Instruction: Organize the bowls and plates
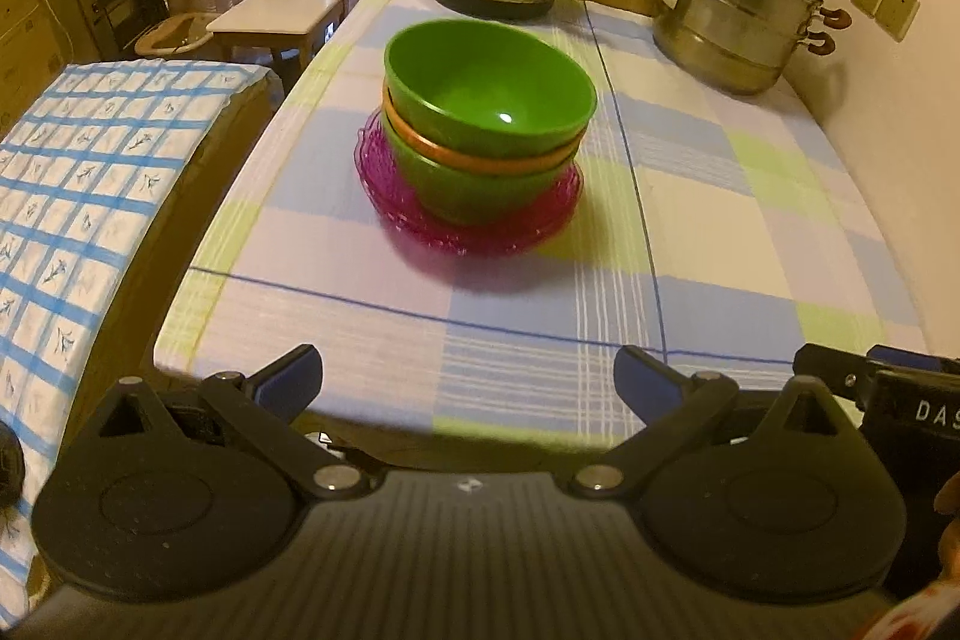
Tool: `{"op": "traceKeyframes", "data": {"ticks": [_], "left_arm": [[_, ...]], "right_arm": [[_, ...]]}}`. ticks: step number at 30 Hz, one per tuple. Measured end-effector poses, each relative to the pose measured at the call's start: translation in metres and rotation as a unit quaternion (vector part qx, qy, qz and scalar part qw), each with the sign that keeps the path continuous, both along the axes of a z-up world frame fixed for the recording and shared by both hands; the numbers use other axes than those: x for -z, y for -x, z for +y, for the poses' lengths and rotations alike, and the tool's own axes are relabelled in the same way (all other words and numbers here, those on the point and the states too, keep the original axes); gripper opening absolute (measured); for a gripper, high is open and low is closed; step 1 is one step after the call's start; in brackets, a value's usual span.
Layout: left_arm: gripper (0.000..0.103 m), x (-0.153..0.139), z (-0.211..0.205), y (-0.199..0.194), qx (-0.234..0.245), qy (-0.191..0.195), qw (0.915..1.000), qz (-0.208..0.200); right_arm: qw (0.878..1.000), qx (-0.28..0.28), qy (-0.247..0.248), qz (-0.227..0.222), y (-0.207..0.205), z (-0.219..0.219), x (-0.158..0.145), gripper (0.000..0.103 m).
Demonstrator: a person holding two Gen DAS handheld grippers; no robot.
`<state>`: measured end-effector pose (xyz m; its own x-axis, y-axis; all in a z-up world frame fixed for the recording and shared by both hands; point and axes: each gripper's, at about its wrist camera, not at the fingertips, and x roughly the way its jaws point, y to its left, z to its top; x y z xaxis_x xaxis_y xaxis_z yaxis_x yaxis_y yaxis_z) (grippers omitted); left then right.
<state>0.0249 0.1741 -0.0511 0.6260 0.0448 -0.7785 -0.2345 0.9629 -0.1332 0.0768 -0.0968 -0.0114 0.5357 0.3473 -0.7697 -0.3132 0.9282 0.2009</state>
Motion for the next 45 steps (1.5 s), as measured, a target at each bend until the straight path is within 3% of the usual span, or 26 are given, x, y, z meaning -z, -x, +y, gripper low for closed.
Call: {"op": "traceKeyframes", "data": {"ticks": [21,45], "left_arm": [[0.103,0.008,-0.031,0.006,0.025,-0.035,0.9991,0.0],[0.103,0.009,-0.033,0.007,0.024,-0.031,0.9992,0.001]], "right_arm": [[1.0,0.001,0.007,0.005,0.013,-0.005,0.012,0.08],[1.0,-0.001,0.01,0.003,0.016,-0.005,0.014,0.08]]}}
